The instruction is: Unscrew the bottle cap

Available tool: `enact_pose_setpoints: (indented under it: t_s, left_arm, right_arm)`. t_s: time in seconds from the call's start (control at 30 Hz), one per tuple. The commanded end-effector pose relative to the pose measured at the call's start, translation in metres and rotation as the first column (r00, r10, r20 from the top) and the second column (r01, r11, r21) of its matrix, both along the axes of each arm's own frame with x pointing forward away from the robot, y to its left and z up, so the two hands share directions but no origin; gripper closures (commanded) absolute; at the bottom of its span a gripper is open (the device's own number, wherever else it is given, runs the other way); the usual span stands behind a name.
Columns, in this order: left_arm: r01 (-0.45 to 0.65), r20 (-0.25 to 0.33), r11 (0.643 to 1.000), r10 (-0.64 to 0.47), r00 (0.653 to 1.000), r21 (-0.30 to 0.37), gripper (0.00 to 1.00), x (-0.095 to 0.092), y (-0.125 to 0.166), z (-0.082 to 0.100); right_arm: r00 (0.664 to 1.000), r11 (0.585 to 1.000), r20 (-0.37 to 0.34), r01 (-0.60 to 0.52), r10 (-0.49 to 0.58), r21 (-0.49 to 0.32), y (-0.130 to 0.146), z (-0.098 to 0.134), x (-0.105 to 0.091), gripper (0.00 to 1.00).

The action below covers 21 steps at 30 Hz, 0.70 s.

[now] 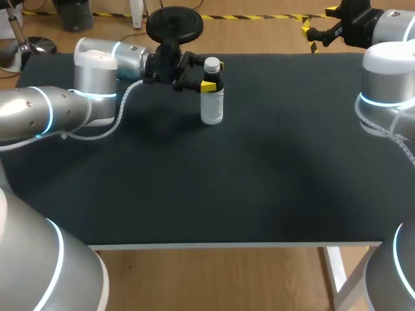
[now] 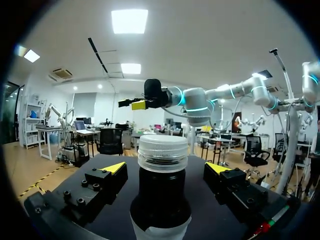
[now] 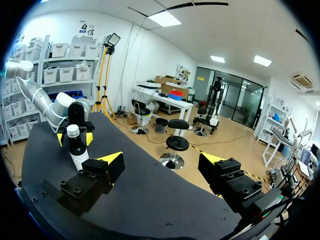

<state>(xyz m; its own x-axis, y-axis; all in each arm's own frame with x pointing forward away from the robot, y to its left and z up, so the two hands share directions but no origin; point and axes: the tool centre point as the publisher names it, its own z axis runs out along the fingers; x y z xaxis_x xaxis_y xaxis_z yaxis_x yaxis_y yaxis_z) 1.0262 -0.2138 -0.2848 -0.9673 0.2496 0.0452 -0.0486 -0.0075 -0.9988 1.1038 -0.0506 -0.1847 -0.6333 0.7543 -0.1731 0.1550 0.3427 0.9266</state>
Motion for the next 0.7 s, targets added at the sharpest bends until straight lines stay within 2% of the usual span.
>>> enact_pose_setpoints:
  t_s: [0.03,0.1,0.23,0.27,0.3,0.7]
  left_arm:
    - [0.020,0.002,1.000,-0.019,1.000,-0.009,0.50,0.0061,-0.0015,-0.0029]
    - [0.021,0.005,1.000,-0.021,1.000,-0.013,0.67,0.0062,-0.0017,-0.0025]
    - [0.024,0.008,1.000,-0.024,1.000,-0.015,0.83,0.0062,-0.0017,-0.0021]
    - [0.024,0.009,1.000,-0.024,1.000,-0.015,0.95,0.0062,-0.0017,-0.0020]
    - [0.024,0.009,1.000,-0.024,1.000,-0.016,1.00,0.0062,-0.0017,-0.0019]
    - [0.024,0.019,1.000,-0.024,1.000,-0.015,1.00,0.0073,0.0006,0.0016]
  right_arm:
    - [1.000,1.000,-0.003,0.000,0.000,-0.002,-0.0001,0.0006,0.0004,0.00]
    - [1.000,1.000,-0.003,0.000,0.000,-0.002,-0.0001,0.0006,0.0004,0.00]
    - [1.000,1.000,-0.003,0.000,0.000,-0.002,-0.0001,0.0006,0.0004,0.00]
    - [1.000,1.000,-0.003,0.000,0.000,-0.002,-0.0001,0.0006,0.0004,0.00]
    - [1.000,1.000,-0.003,0.000,0.000,-0.002,-0.0001,0.0006,0.0004,0.00]
    - [1.000,1.000,-0.003,0.000,0.000,-0.002,-0.0001,0.0006,0.0004,0.00]
